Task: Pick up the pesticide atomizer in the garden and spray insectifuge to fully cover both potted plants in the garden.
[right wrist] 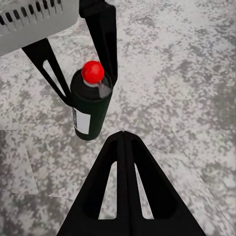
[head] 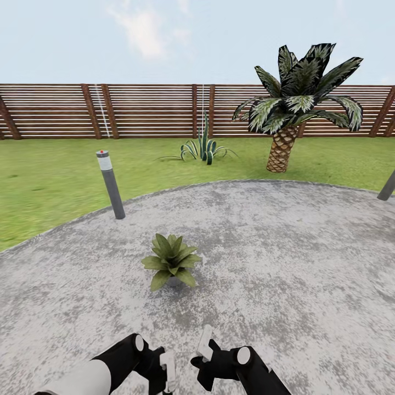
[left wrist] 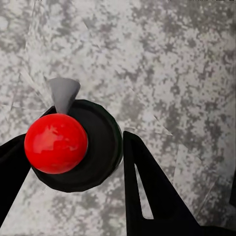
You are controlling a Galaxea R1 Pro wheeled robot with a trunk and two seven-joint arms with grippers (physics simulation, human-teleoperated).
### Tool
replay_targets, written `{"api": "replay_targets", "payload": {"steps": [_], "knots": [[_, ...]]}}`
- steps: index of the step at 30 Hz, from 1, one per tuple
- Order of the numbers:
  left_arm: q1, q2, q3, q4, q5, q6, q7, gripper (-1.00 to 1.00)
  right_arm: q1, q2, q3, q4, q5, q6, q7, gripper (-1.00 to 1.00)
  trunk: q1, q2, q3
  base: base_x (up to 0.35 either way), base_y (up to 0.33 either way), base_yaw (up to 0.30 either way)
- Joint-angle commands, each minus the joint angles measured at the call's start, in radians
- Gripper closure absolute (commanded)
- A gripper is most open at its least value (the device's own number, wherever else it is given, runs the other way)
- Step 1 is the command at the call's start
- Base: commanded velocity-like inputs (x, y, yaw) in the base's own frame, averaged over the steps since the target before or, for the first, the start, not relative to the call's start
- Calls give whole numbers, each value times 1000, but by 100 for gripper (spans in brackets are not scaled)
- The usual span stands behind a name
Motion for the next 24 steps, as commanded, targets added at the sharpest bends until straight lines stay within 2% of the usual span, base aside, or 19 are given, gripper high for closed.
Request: {"api": "replay_targets", "payload": {"steps": [1, 6, 12, 19, 24], "knots": [[0, -3, 4, 1, -11, -7, -2, 100, 0, 0, -1, -1, 10, -5, 2, 100, 0, 0, -1, 0, 0, 0], [0, -6, 4, 3, -10, -9, -7, 100, 0, 0, 20, -1, 10, -6, 2, 100, 0, 0, -1, 0, 0, 0], [-1, -7, 4, -3, -9, -10, -71, 100, 0, 0, 31, -1, 10, -6, 2, 100, 0, 0, -1, 0, 0, 0], [-2, -6, 10, -3, -7, -13, -80, 100, 0, 0, 31, -1, 10, -6, 2, 100, 0, 0, -1, 0, 0, 0], [-2, -21, 13, -3, -6, -13, -80, 100, 0, 0, 31, -1, 10, -6, 2, 100, 0, 0, -1, 0, 0, 0]]}}
